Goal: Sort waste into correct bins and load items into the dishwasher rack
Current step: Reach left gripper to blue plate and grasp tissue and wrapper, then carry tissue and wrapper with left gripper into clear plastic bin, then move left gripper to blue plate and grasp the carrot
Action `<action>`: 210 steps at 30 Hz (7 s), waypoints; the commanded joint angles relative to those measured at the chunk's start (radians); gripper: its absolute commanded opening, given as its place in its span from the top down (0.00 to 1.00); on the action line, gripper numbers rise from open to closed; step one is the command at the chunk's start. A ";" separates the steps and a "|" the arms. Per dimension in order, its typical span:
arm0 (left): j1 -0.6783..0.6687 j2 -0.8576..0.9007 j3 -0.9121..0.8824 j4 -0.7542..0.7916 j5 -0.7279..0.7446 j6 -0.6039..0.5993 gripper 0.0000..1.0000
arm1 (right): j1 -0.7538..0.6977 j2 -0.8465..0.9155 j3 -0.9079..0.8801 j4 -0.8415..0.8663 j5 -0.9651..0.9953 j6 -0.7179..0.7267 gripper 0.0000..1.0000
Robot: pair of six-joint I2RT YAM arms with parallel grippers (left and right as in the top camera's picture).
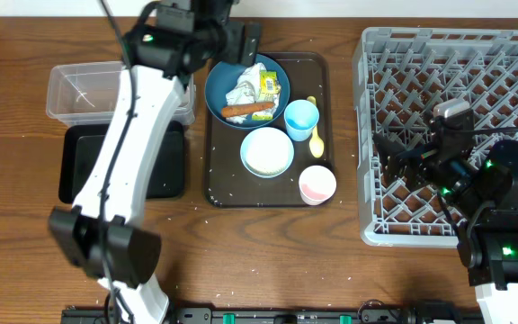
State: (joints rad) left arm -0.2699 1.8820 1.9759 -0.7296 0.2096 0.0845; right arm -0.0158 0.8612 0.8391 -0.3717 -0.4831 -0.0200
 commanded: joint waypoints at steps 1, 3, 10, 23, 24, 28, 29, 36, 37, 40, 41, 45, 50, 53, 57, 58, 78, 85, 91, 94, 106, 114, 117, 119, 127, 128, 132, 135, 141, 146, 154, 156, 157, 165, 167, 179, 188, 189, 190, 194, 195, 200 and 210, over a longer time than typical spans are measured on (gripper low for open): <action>-0.012 0.086 0.021 0.049 -0.031 0.016 0.02 | -0.010 -0.006 0.025 -0.019 -0.042 -0.019 0.01; -0.021 0.145 0.021 0.066 -0.040 0.016 0.02 | -0.010 -0.006 0.025 -0.039 -0.042 -0.019 0.01; -0.055 0.337 0.021 0.105 -0.103 -0.005 0.02 | -0.010 -0.005 0.025 -0.098 -0.024 -0.023 0.01; -0.062 0.537 0.020 0.153 -0.177 -0.044 0.02 | -0.010 -0.004 0.025 -0.120 0.016 -0.023 0.01; -0.062 0.549 0.020 0.153 -0.177 -0.044 0.02 | -0.010 -0.004 0.025 -0.119 0.016 -0.023 0.01; -0.063 0.571 0.020 0.151 -0.176 -0.045 0.03 | -0.010 -0.004 0.025 -0.120 0.016 -0.023 0.01; -0.065 0.575 0.020 0.149 -0.173 -0.045 0.13 | -0.010 -0.004 0.025 -0.119 0.016 -0.023 0.01; -0.074 0.575 0.020 0.148 -0.173 -0.045 0.78 | -0.010 -0.004 0.025 -0.122 0.039 -0.023 0.01; -0.075 0.572 0.020 0.146 -0.173 -0.045 0.85 | -0.010 -0.004 0.025 -0.122 0.039 -0.023 0.01; -0.075 0.547 0.020 0.140 -0.173 -0.064 0.94 | -0.010 -0.004 0.025 -0.122 0.039 -0.023 0.01; -0.074 0.531 0.020 0.137 -0.174 -0.080 0.94 | -0.010 -0.004 0.025 -0.122 0.039 -0.023 0.01; -0.069 0.427 0.020 0.132 -0.173 -0.130 0.94 | -0.010 -0.004 0.025 -0.122 0.039 -0.023 0.01; -0.054 0.261 0.020 0.090 -0.184 -0.180 0.94 | -0.010 -0.004 0.025 -0.122 0.039 -0.023 0.01; -0.034 0.179 0.020 0.023 -0.268 -0.277 0.94 | -0.010 -0.004 0.025 -0.122 0.039 -0.023 0.01; 0.008 0.132 0.020 -0.065 -0.406 -0.385 0.94 | -0.010 -0.004 0.025 -0.122 0.039 -0.023 0.01; 0.025 0.132 0.020 -0.082 -0.425 -0.409 0.94 | -0.010 -0.004 0.025 -0.122 0.039 -0.023 0.01; 0.371 0.145 -0.273 -0.020 -0.476 -1.223 0.85 | -0.010 -0.003 0.025 -0.119 0.038 -0.022 0.01; 0.369 0.145 -0.278 0.020 -0.475 -1.222 0.24 | -0.010 -0.003 0.025 -0.119 0.038 -0.022 0.01; 0.367 0.128 -0.252 0.047 -0.369 -1.034 0.14 | -0.010 -0.003 0.025 -0.118 0.038 -0.022 0.01; 0.356 0.091 -0.235 0.048 -0.332 -0.964 0.13 | -0.010 -0.003 0.025 -0.119 0.038 -0.022 0.01; 0.060 0.004 -0.229 0.177 -0.184 -0.481 0.07 | -0.010 -0.003 0.025 -0.118 0.038 -0.022 0.01; -0.063 0.151 -0.229 0.306 -0.230 -0.613 0.05 | -0.010 -0.003 0.025 -0.155 0.038 -0.022 0.01; -0.063 0.221 -0.229 0.346 -0.229 -0.656 0.05 | -0.010 -0.003 0.025 -0.172 0.038 -0.022 0.01; -0.063 0.261 -0.229 0.355 -0.229 -0.684 0.05 | -0.010 -0.003 0.025 -0.178 0.038 -0.022 0.01; -0.063 0.370 -0.229 0.349 -0.229 -0.759 0.08 | -0.010 -0.003 0.025 -0.180 0.038 -0.022 0.01; -0.063 0.372 -0.230 0.349 -0.230 -0.764 0.09 | -0.010 -0.003 0.025 -0.180 0.038 -0.022 0.01; -0.063 0.373 -0.231 0.350 -0.260 -0.805 0.13 | -0.010 -0.003 0.025 -0.179 0.038 -0.022 0.01; -0.063 0.380 -0.231 0.351 -0.286 -0.823 0.15 | -0.010 -0.003 0.025 -0.179 0.038 -0.022 0.01; -0.063 0.422 -0.231 0.358 -0.285 -0.843 0.16 | -0.010 -0.003 0.025 -0.179 0.038 -0.022 0.01; -0.063 0.453 -0.231 0.361 -0.285 -0.846 0.16 | -0.010 -0.003 0.025 -0.179 0.038 -0.022 0.01; -0.063 0.458 -0.231 0.356 -0.285 -0.845 0.44 | -0.010 -0.003 0.025 -0.179 0.039 -0.022 0.01; -0.063 0.458 -0.231 0.341 -0.285 -0.845 0.52 | -0.010 -0.003 0.025 -0.180 0.038 -0.022 0.01; -0.063 0.458 -0.231 0.331 -0.282 -0.845 0.55 | -0.010 -0.003 0.025 -0.182 0.038 -0.022 0.01; -0.063 0.455 -0.206 0.210 -0.189 -0.784 0.58 | -0.010 -0.003 0.025 -0.186 0.039 -0.022 0.01; -0.063 0.450 -0.174 0.144 -0.164 -0.765 0.58 | -0.010 -0.003 0.025 -0.187 0.038 -0.022 0.01; -0.063 0.361 0.042 -0.161 -0.153 -0.597 0.49 | -0.010 -0.003 0.025 -0.186 0.038 -0.022 0.01; -0.063 0.380 0.035 -0.142 -0.153 -0.418 0.27 | -0.010 -0.003 0.025 -0.190 0.039 -0.022 0.01; -0.064 0.380 0.035 -0.141 -0.153 -0.334 0.27 | -0.010 -0.003 0.025 -0.190 0.038 -0.022 0.01; -0.063 0.380 0.035 -0.141 -0.153 -0.254 0.27 | -0.010 -0.003 0.025 -0.190 0.038 -0.022 0.01; -0.061 0.380 0.033 -0.161 -0.154 0.025 0.27 | -0.010 -0.003 0.025 -0.190 0.038 -0.022 0.01; -0.061 0.380 0.026 -0.164 -0.154 0.091 0.26 | -0.010 -0.003 0.025 -0.190 0.038 -0.022 0.01; -0.061 0.393 -0.009 -0.159 -0.153 0.288 0.27 | -0.010 -0.003 0.025 -0.188 0.039 -0.022 0.01; -0.061 0.481 -0.039 -0.155 -0.153 0.443 0.31 | -0.010 -0.003 0.025 -0.189 0.039 -0.022 0.01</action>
State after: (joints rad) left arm -0.3367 2.3169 1.9526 -0.8829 0.0681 0.4484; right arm -0.0158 0.8600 0.8425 -0.5594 -0.4480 -0.0338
